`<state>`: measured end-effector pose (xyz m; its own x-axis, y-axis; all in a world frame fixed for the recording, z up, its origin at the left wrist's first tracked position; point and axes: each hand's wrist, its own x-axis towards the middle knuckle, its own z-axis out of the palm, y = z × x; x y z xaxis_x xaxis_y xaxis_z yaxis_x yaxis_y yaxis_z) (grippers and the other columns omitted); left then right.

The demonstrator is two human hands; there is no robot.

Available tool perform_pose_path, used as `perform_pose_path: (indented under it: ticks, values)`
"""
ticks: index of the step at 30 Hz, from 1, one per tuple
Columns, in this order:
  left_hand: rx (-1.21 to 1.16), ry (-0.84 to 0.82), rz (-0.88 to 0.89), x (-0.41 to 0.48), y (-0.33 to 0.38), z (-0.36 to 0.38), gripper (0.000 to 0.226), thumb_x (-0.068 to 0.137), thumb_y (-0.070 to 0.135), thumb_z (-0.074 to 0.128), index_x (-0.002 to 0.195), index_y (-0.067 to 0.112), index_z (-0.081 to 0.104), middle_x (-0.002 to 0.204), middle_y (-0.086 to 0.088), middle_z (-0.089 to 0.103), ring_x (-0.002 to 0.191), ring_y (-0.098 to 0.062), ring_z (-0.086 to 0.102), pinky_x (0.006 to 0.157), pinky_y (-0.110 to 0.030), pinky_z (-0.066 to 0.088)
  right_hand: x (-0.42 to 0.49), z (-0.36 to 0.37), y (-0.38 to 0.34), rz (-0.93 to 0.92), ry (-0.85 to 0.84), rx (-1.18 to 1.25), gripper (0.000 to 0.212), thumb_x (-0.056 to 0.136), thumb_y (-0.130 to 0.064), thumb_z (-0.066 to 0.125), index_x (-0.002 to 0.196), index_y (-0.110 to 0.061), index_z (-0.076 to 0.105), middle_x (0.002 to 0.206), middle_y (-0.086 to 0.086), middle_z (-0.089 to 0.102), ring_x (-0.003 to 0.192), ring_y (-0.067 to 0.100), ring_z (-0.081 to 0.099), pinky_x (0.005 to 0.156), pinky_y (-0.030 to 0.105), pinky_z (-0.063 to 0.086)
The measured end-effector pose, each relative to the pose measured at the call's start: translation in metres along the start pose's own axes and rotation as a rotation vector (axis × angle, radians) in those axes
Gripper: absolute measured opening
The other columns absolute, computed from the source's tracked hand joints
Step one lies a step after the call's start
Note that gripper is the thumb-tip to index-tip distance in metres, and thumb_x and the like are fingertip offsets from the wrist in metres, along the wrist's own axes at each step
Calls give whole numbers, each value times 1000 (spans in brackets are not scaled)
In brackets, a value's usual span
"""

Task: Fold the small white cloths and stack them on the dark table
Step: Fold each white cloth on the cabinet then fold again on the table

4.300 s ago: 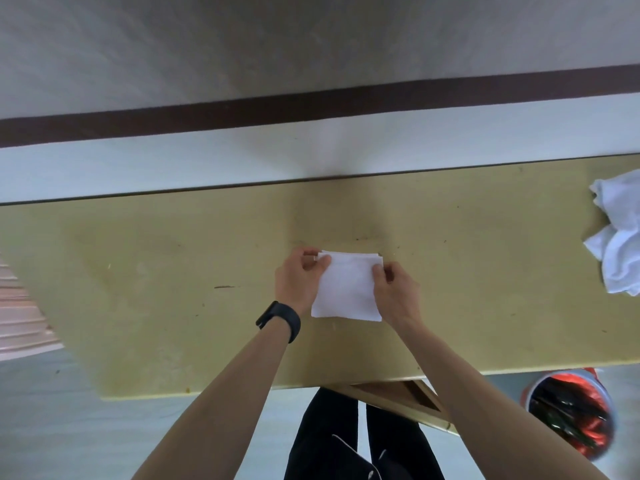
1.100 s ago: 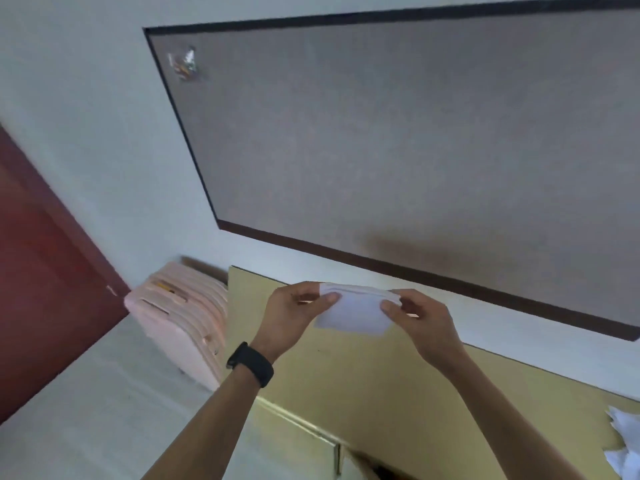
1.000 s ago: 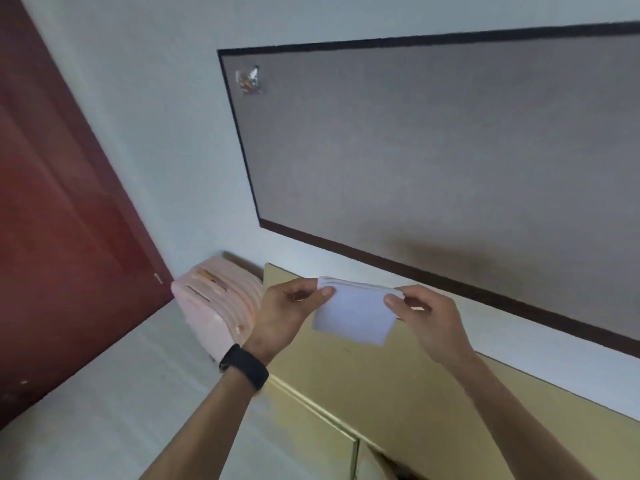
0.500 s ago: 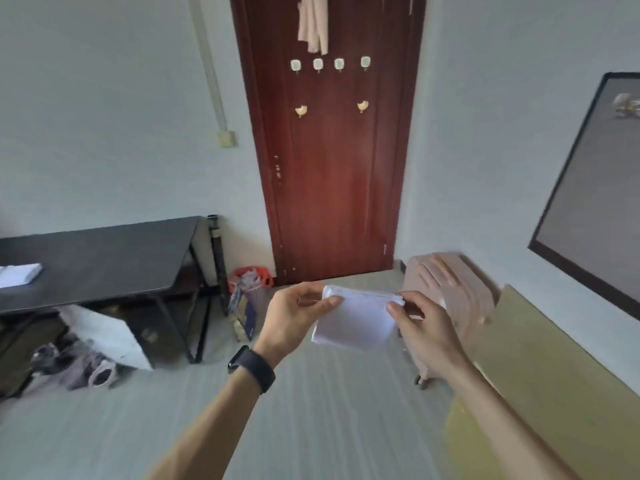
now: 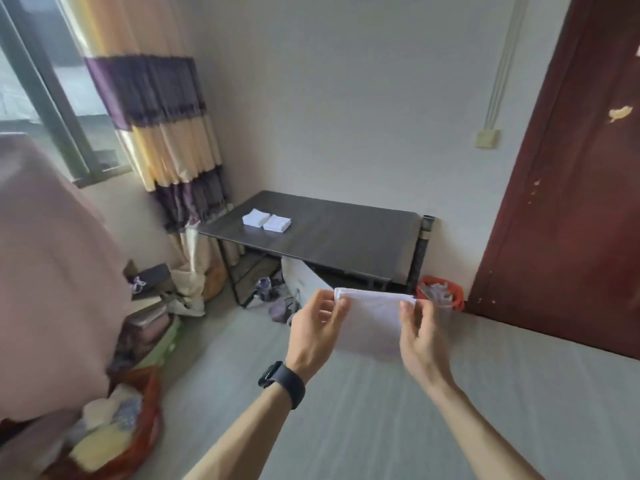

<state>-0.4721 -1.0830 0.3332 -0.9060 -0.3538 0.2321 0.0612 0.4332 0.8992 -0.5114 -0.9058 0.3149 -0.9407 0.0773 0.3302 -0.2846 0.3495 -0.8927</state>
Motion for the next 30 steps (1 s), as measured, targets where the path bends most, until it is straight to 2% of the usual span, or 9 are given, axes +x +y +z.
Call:
perform_pose_path:
  ticks: [2,6,9,11,15,18,22,26,30]
  values:
    - [56,77,-24,24,-21,-29,21,96,49,54,91,29,57,83,10,68,73,-3,62,67,-27,53,9,52,-18,-27,-7,20,16,101,-26,47,90,-16,49,62,0,52,59,0,51,54,10,37]
    - [182,219,-67,72,-58,-72,26,99,53,41,90,29,44,80,12,61,75,-16,58,67,-35,49,37,142,-34,-36,-38,51,22,101,-37,43,94,-17,48,63,1,54,63,9,54,53,15,36]
    - [186,274,-100,112,-85,-97,24,100,50,41,93,28,48,81,13,61,77,-17,58,68,-34,47,65,201,-35,-4,-95,91,26,100,-42,42,95,-18,48,66,6,58,62,13,56,57,28,41]
    - [164,308,-115,143,-102,-110,26,100,47,46,92,23,53,82,11,62,78,-17,59,70,-32,47,88,237,-33,13,-128,118,26,101,-41,43,91,-17,48,67,9,60,64,13,56,58,24,42]
    - [46,358,-216,214,-144,-126,24,97,45,55,82,27,58,79,10,65,69,1,56,62,-11,42,139,308,-20,72,-198,136,30,101,-40,45,85,-15,49,65,2,58,58,9,53,55,16,42]
    - [32,395,-315,263,-178,-132,26,96,46,57,84,25,64,79,11,66,68,7,56,62,-8,42,178,358,-4,138,-278,128,32,101,-40,46,86,-11,51,76,-1,64,68,10,59,55,12,43]
    - [20,410,-461,314,-222,-138,33,95,49,57,87,19,67,81,11,67,68,3,57,60,-6,41,218,413,16,211,-402,60,36,101,-46,43,89,-13,52,79,-2,64,72,10,59,54,16,42]
    - [22,376,-576,359,-271,-136,35,95,51,56,85,18,66,81,9,68,72,-3,58,58,-7,40,248,465,45,295,-456,2,35,101,-44,43,87,-13,50,79,-1,63,72,15,58,54,18,40]
    - [31,308,-651,411,-324,-136,37,95,48,57,82,15,64,79,7,66,69,-7,55,57,-9,39,281,519,74,368,-476,-55,33,101,-44,43,88,-14,51,83,-3,64,76,16,57,59,30,38]
